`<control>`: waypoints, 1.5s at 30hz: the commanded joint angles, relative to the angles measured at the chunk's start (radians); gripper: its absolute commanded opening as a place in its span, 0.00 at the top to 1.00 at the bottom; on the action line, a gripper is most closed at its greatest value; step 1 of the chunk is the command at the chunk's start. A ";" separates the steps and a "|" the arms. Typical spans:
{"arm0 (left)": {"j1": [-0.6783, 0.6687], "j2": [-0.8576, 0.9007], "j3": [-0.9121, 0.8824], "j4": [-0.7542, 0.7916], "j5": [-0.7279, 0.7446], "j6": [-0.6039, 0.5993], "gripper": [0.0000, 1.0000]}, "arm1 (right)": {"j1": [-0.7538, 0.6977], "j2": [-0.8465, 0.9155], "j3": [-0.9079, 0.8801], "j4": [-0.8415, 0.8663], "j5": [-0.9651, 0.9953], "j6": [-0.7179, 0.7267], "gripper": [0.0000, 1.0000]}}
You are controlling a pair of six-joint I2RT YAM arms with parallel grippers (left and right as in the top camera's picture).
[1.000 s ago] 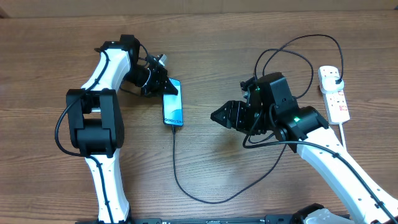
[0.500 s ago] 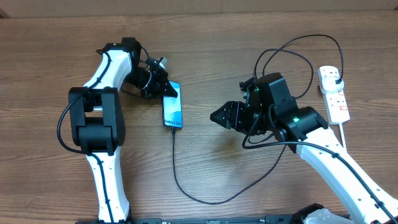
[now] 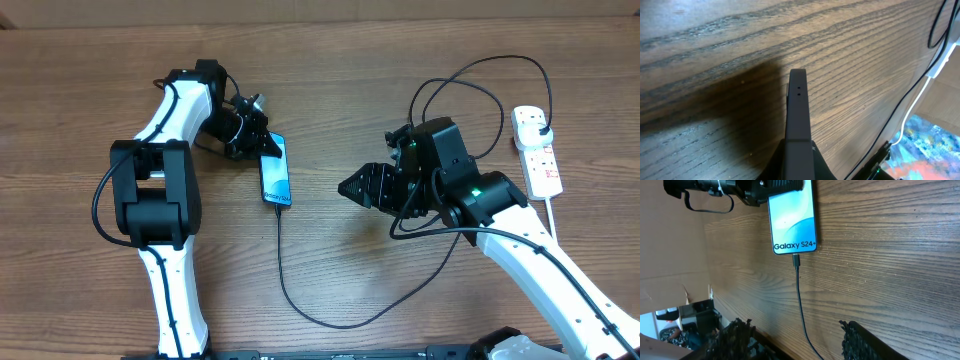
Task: Plug charger to phone and switch on socket
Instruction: 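Lower the phone flat onto the table with the left gripper and release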
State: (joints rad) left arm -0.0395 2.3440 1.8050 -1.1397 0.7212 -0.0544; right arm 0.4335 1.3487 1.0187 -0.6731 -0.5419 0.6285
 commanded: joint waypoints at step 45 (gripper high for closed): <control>-0.062 0.007 -0.004 -0.013 -0.172 -0.059 0.58 | 0.005 0.000 0.001 -0.014 0.010 -0.010 0.38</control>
State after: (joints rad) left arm -0.1032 2.3440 1.8050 -1.1481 0.5903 -0.1062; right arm 0.4335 1.3487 1.0187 -0.6914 -0.5419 0.6285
